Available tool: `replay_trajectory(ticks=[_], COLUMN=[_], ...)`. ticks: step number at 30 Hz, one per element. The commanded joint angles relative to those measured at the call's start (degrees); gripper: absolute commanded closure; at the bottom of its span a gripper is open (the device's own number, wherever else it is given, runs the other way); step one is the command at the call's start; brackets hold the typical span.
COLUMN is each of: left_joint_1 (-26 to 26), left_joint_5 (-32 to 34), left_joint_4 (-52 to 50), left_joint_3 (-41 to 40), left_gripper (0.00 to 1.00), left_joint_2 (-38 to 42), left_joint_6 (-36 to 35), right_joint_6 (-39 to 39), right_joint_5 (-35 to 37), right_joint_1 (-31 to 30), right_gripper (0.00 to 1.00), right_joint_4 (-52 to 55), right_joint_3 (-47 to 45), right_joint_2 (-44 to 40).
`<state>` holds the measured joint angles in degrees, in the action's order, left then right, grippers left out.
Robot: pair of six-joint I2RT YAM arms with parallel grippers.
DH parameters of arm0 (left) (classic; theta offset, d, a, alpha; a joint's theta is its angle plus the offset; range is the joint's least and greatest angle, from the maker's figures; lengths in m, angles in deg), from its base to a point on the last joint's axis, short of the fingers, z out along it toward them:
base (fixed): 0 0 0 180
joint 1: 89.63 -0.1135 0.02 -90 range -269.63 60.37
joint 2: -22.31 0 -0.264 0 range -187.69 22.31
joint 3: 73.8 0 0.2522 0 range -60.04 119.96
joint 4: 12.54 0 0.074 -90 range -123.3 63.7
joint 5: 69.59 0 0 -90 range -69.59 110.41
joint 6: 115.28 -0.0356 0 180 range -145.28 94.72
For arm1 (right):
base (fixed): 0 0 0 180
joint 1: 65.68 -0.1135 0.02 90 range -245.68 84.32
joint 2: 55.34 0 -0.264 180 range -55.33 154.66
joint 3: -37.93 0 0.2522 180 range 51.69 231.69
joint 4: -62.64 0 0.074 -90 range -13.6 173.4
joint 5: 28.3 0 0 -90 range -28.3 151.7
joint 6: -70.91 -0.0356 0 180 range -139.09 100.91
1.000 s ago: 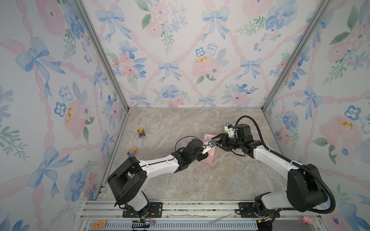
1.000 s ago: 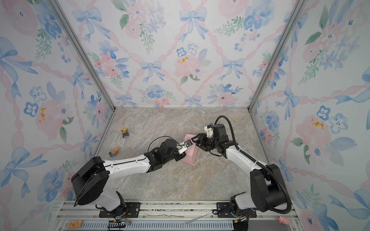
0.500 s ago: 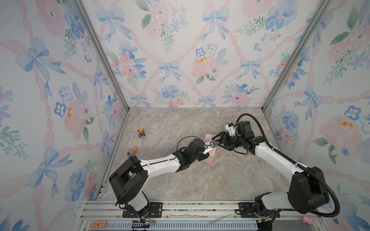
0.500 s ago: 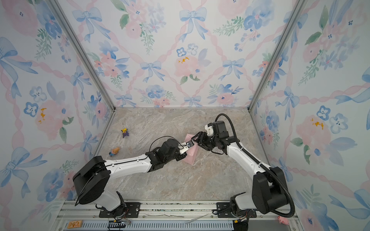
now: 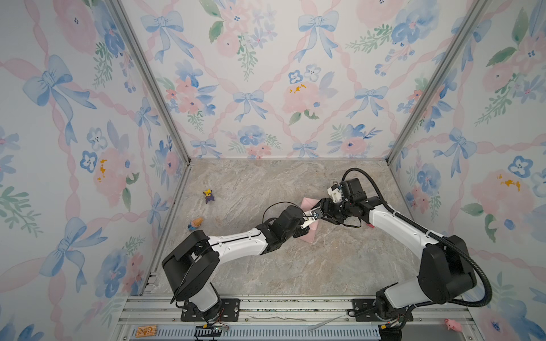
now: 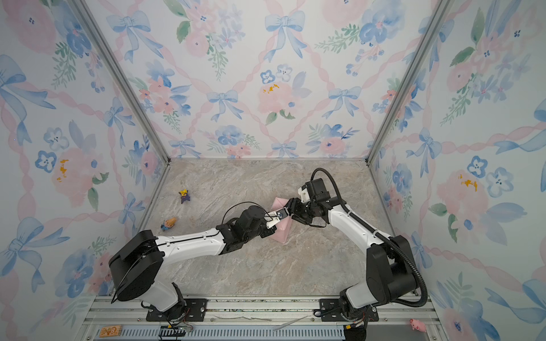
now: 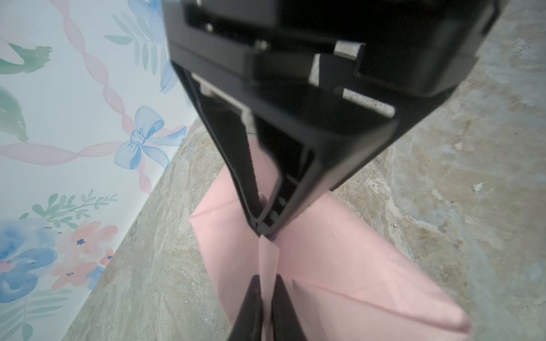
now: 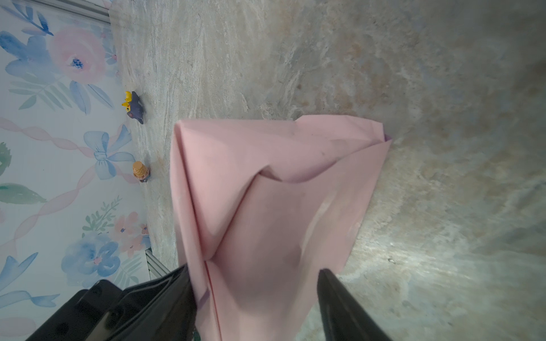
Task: Wrap a gift box in wrapping paper
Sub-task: Fold the wrapping paper for the gift box.
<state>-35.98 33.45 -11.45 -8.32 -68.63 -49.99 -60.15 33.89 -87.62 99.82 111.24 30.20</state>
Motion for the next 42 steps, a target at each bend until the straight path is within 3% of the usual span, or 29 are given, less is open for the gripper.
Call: replay_trajectory(ticks=[1,6,14,30,42], left_joint_1=[0.7,0.8,0.8,1.0,1.2], left_joint_5=[-0.9,-1.1,-0.7,-1.3,-1.8], left_joint_4=[-5.1,-5.7,-6.9,-7.8,-8.4], left_joint_3=[0.4,0.8,0.3,1.1,2.1], left_gripper=[0.88,0.89,0.89,0.89,0.82], left_joint_2=[-1.9,-1.9,-1.3,-1.9,-2.4], left_joint_6=[-1.2,-1.5,-1.3,-2.7,-2.8], right_joint_6=[0.5,-2.6,-2.1,-2.6,-0.2], right_joint_5=[-0.8,-5.7,-4.5,-1.7,3.4], right_joint_1=[-0.4,1.3,3.1,-0.2,-1.0], right_gripper=[0.33,0.29,0.27,0.25,0.34], right_joint_4=[1.1,-2.2,2.9,8.7,11.0], right_joint_3=[2.2,1.1,1.9,8.2,8.0], right_joint_2=[0.2,-2.8,-3.7,2.5,5.3])
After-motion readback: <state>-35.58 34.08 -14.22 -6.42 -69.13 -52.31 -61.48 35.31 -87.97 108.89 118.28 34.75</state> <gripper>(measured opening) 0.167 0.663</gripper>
